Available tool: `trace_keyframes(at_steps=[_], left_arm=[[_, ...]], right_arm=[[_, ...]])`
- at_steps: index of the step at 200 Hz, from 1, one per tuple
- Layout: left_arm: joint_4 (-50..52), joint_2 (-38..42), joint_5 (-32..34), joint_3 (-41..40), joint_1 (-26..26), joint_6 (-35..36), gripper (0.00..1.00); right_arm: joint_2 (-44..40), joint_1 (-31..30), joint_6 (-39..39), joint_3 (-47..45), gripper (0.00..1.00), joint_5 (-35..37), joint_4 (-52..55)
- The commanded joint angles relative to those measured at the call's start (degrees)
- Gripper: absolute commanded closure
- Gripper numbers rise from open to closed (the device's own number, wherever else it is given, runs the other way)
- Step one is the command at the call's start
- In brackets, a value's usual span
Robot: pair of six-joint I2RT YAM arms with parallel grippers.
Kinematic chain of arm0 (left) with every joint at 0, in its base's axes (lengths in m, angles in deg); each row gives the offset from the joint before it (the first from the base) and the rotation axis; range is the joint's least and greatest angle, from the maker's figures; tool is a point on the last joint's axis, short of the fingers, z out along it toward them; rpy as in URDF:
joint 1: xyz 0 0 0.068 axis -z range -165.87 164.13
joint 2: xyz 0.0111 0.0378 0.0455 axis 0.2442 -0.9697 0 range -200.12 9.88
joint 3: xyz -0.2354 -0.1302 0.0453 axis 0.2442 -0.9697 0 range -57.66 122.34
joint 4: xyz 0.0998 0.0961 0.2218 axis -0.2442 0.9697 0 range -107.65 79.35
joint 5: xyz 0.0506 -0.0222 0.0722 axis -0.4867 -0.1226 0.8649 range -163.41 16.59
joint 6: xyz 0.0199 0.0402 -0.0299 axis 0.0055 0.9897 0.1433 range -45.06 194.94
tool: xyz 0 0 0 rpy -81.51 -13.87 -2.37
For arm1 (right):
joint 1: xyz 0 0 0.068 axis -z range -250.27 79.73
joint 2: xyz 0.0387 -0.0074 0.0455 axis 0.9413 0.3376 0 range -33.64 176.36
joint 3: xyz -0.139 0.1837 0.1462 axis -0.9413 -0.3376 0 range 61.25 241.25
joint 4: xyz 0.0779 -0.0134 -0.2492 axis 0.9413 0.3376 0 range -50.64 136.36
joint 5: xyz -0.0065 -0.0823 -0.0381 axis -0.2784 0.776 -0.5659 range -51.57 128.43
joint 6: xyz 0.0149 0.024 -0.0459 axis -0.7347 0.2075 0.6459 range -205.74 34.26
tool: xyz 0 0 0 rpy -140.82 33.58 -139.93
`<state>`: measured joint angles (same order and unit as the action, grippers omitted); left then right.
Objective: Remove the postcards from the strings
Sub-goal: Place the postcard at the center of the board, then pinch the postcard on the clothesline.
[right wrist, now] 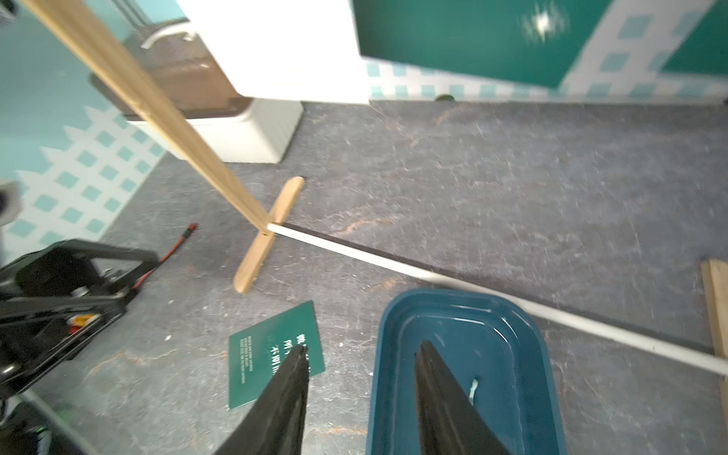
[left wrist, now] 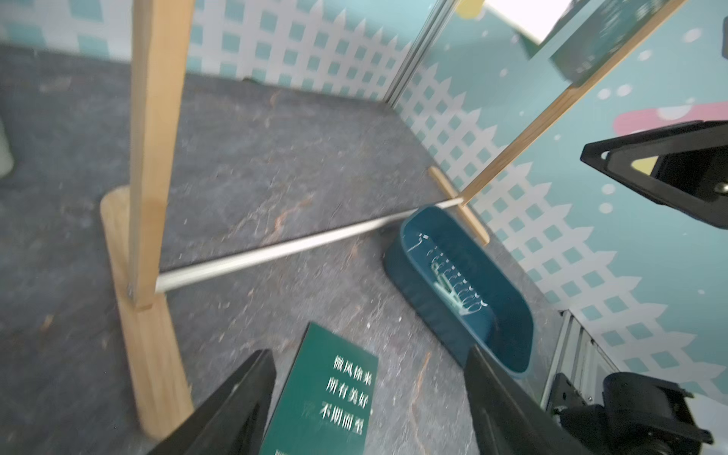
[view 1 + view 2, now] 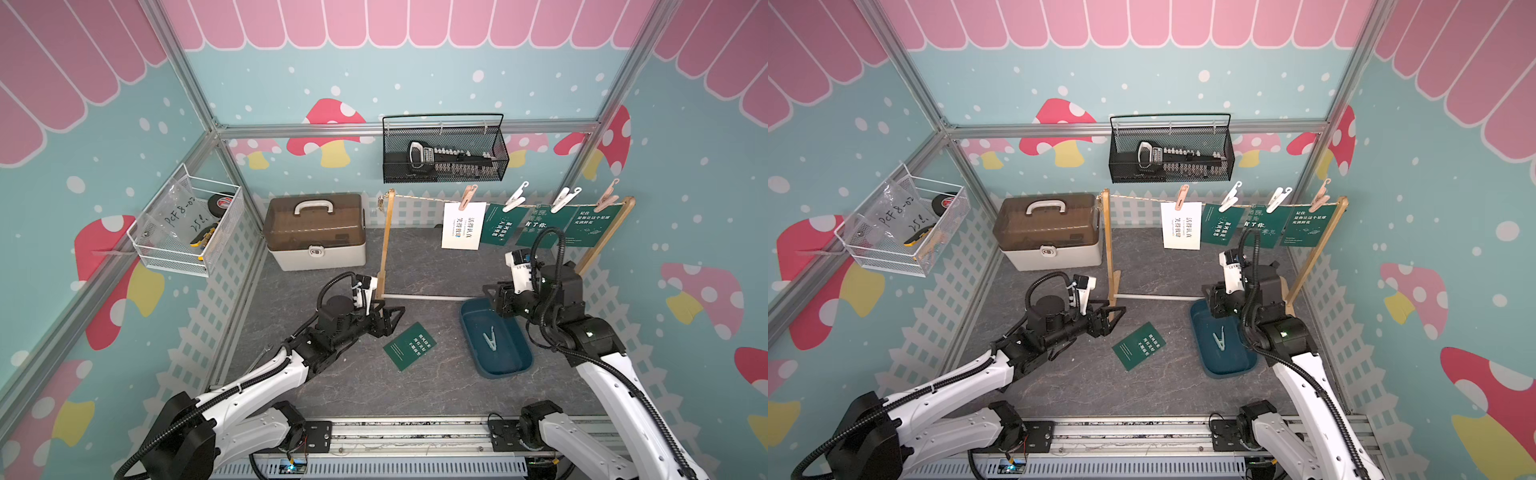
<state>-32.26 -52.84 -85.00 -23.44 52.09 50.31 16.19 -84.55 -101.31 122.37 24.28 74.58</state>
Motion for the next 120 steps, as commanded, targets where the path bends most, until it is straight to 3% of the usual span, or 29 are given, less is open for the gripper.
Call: trace_keyframes(at_steps=[1, 45, 120], left_arm=[[-11.24, -3.0, -1.49, 4.56, -0.24, 4.89, 0.2], [-21.81, -14.04, -3.34, 14.81, -0.17, 7.57, 0.21], [-24.06, -29.87, -4.99, 29.59, 0.76, 7.3, 0.24]], right_arm=[[0.26, 0.11, 7.58, 6.61, 0.56, -8.2, 3.96], [7.26, 0.09, 13.25, 21.88, 0.55, -15.2, 5.75], [28.75, 3.16, 20.04, 56.52, 0.51, -30.11, 14.32]])
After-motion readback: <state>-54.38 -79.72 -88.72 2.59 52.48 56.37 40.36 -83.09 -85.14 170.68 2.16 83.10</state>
